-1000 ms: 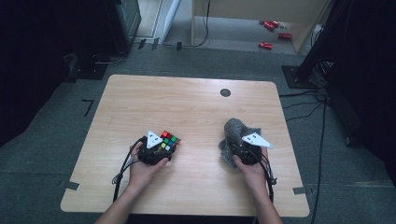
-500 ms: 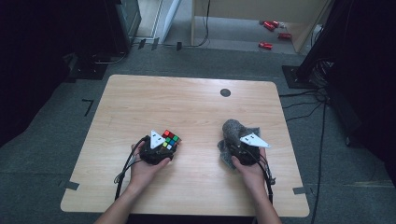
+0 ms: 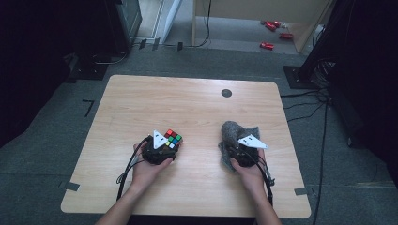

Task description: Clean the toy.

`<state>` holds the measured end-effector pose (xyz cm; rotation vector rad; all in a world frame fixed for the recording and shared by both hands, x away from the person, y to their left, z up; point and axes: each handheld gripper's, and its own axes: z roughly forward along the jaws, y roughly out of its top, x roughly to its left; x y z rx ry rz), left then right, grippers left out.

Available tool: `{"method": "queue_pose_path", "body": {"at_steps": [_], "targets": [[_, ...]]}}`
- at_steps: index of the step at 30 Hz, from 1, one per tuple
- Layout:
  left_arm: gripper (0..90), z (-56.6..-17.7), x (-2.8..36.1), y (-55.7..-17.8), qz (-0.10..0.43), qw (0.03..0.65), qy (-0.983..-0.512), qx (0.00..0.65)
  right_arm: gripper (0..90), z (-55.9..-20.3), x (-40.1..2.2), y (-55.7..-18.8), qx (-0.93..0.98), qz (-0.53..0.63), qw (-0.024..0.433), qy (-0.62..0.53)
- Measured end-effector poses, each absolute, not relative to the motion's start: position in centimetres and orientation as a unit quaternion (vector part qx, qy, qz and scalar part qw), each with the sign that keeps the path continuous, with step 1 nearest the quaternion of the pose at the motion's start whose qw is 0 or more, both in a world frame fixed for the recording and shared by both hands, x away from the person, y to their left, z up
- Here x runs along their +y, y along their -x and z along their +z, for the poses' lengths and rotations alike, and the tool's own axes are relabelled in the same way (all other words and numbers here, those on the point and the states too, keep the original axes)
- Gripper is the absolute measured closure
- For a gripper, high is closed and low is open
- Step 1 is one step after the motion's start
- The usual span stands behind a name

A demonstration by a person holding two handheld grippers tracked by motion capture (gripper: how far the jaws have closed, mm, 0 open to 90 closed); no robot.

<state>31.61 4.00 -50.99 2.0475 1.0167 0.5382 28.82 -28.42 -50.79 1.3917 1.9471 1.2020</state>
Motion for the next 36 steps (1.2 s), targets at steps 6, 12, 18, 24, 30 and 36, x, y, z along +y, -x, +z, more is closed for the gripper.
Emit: {"method": "queue_pose_path", "body": {"at_steps": [6, 12, 18, 24, 30, 36], "targets": [[34.5, -51.2, 3.8, -31.8, 0.215, 0.383, -0.805, 0.399, 71.9, -50.9, -28.4, -28.9, 0.708, 0.436, 0.225, -0.508], [34.4, -51.3, 3.9, -31.8, 0.215, 0.383, -0.805, 0.398, 71.4, -51.0, -28.4, -29.0, 0.708, 0.436, 0.224, -0.508], [30.2, -51.0, 4.0, -31.6, 0.221, 0.387, -0.801, 0.399, 54.9, -50.7, -28.5, -29.0, 0.705, 0.445, 0.224, -0.505], [13.9, -50.4, 4.3, -31.3, 0.208, 0.387, -0.799, 0.411, 22.1, -49.7, -28.5, -28.9, 0.702, 0.437, 0.218, -0.518], [8.2, -48.5, 5.5, -30.5, 0.194, 0.411, -0.781, 0.428, 6.7, -48.2, -28.7, -28.7, 0.703, 0.456, 0.214, -0.502], [2.5, -47.7, 6.3, -30.2, 0.183, 0.411, -0.771, 0.450, 0.0, -47.7, -29.4, -28.4, 0.719, 0.442, 0.214, -0.492]]}}
